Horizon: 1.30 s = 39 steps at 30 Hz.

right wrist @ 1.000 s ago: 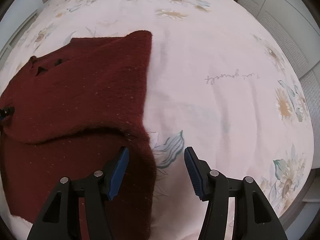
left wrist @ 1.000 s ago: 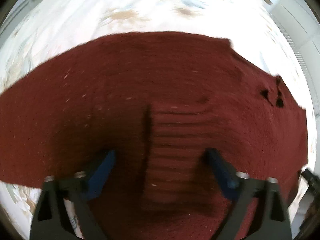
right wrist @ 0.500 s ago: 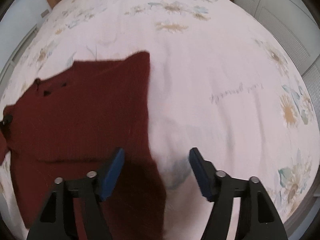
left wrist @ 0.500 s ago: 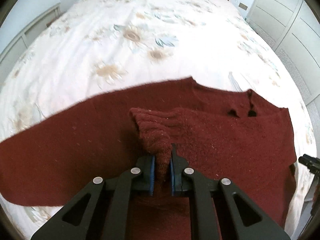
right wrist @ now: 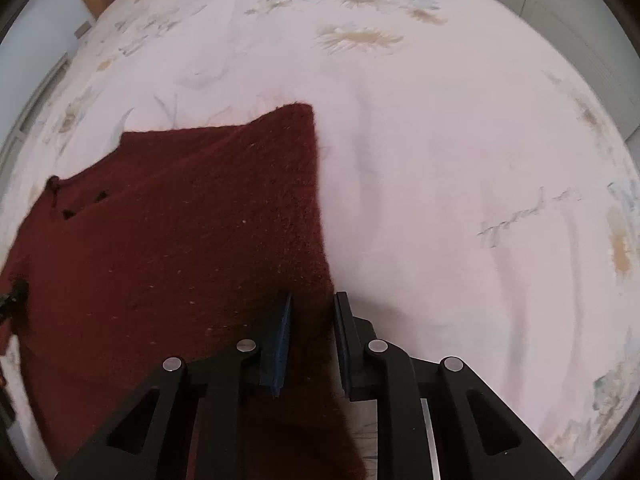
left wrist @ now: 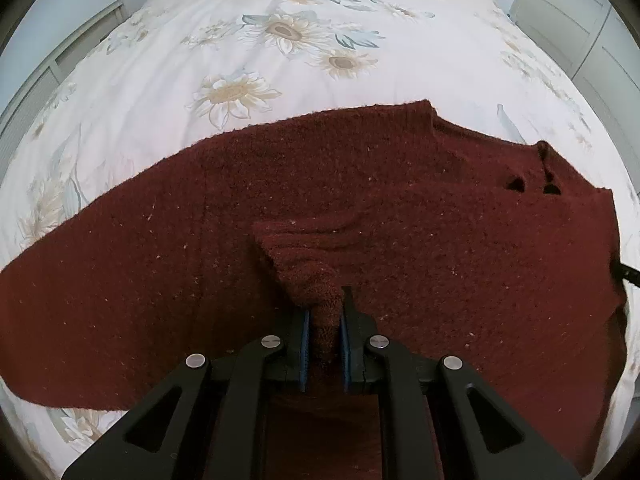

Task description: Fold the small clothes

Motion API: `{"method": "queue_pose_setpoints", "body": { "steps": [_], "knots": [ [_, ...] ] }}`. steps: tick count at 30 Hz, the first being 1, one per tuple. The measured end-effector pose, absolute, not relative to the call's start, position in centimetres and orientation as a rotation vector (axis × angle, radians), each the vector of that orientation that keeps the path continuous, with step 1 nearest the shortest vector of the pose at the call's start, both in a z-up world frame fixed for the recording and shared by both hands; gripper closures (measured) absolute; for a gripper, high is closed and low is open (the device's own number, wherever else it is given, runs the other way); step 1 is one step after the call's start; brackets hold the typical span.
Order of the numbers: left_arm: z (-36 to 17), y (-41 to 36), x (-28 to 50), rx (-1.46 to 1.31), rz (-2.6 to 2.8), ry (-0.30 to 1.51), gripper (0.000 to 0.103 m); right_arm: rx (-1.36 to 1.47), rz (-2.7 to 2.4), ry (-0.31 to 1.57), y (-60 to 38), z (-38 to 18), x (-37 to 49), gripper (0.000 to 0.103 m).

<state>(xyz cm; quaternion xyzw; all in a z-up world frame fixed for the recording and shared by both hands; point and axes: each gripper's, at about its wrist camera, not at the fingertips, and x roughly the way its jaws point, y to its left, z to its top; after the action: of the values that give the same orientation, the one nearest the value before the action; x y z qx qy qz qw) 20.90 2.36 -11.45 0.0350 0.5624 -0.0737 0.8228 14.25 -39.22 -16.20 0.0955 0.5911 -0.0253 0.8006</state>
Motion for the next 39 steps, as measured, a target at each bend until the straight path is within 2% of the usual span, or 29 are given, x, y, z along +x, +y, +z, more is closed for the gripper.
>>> {"method": "queue_pose_setpoints", "body": {
  "steps": [5, 7, 10, 11, 12, 13, 14, 15, 16, 18, 19, 21, 23, 24, 31, 39],
  "knots": [
    [-12.3, 2.2, 20.5, 0.102, -0.139, 1.186, 0.091, 0.181, -0.065, 1.274, -38.6, -16.5, 14.6, 0.083],
    [-12.1, 2.0, 20.2, 0.123, -0.135, 1.171, 0.087, 0.191, -0.056, 1.261, -38.4, -16.1, 14.5, 0.081],
    [-11.5, 1.7, 19.8, 0.154, -0.121, 1.174, 0.085, 0.193, -0.047, 1.212, -37.9, -14.2, 13.7, 0.073],
    [-11.0, 1.6, 19.7, 0.157, -0.118, 1.173, 0.083, 0.189, -0.041, 1.194, -37.7, -13.6, 13.5, 0.059],
    [-10.7, 1.5, 19.5, 0.161, -0.111, 1.167, 0.074, 0.184, -0.035, 1.174, -37.3, -13.0, 13.2, 0.048],
    [-10.2, 1.3, 19.3, 0.166, -0.099, 1.159, 0.058, 0.177, -0.025, 1.155, -36.6, -12.3, 12.9, 0.026],
    [-9.7, 1.2, 19.2, 0.16, -0.1, 1.154, 0.048, 0.17, -0.011, 1.137, -36.0, -11.6, 12.7, 0.021],
    [-9.2, 1.0, 19.0, 0.145, -0.109, 1.15, 0.027, 0.158, 0.009, 1.113, -35.1, -10.8, 12.5, 0.022],
    [-8.7, 0.8, 18.8, 0.127, -0.128, 1.148, 0.015, 0.144, 0.021, 1.1, -33.9, -10.2, 12.4, 0.021],
    [-7.7, 0.2, 18.4, 0.11, -0.146, 1.125, 0.008, 0.107, 0.05, 1.083, -32.0, -9.5, 12.4, 0.02],
    [-7.2, -0.3, 18.1, 0.114, -0.153, 1.111, 0.001, 0.091, 0.061, 1.076, -31.2, -9.3, 12.4, 0.019],
    [-6.7, -1.4, 17.8, 0.128, -0.177, 1.086, 0.001, 0.062, 0.083, 1.061, -29.5, -9.1, 12.4, 0.015],
    [-6.4, -2.7, 17.2, 0.151, -0.204, 1.05, 0.001, 0.031, 0.098, 1.051, -27.9, -9.3, 12.8, 0.002],
    [-6.4, -3.2, 17.1, 0.16, -0.209, 1.036, 0.001, 0.019, 0.106, 1.048, -27.2, -9.5, 12.8, 0.0],
    [-10.2, -5.9, 16.7, 0.188, -0.231, 1.053, 0.001, -0.061, 0.124, 1.063, -23.1, -13.3, 12.3, 0.0],
    [-13.7, -4.4, 15.8, 0.187, -0.197, 1.093, 0.001, -0.047, 0.072, 1.097, -26.1, -16.9, 11.9, 0.0]
  ]
}}
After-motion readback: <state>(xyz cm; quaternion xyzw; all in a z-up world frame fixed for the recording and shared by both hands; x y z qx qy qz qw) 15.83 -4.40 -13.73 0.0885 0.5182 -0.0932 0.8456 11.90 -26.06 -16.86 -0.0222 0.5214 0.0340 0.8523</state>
